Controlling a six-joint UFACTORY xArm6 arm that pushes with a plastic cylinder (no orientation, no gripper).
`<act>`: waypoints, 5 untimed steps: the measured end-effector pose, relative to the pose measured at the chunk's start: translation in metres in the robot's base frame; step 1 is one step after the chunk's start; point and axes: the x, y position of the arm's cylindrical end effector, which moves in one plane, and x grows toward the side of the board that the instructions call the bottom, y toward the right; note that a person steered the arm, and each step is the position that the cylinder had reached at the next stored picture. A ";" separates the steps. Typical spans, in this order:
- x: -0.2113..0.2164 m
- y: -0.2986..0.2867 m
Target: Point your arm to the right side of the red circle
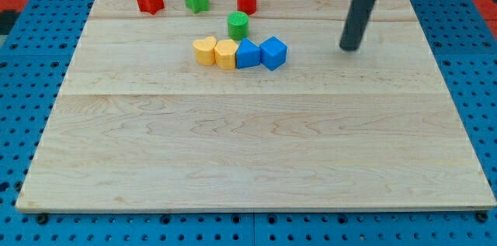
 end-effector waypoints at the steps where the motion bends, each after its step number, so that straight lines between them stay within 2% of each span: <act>1: -0.075 -0.015; 2: -0.119 -0.066; 3: -0.104 -0.105; 4: -0.039 -0.126; 5: -0.013 -0.141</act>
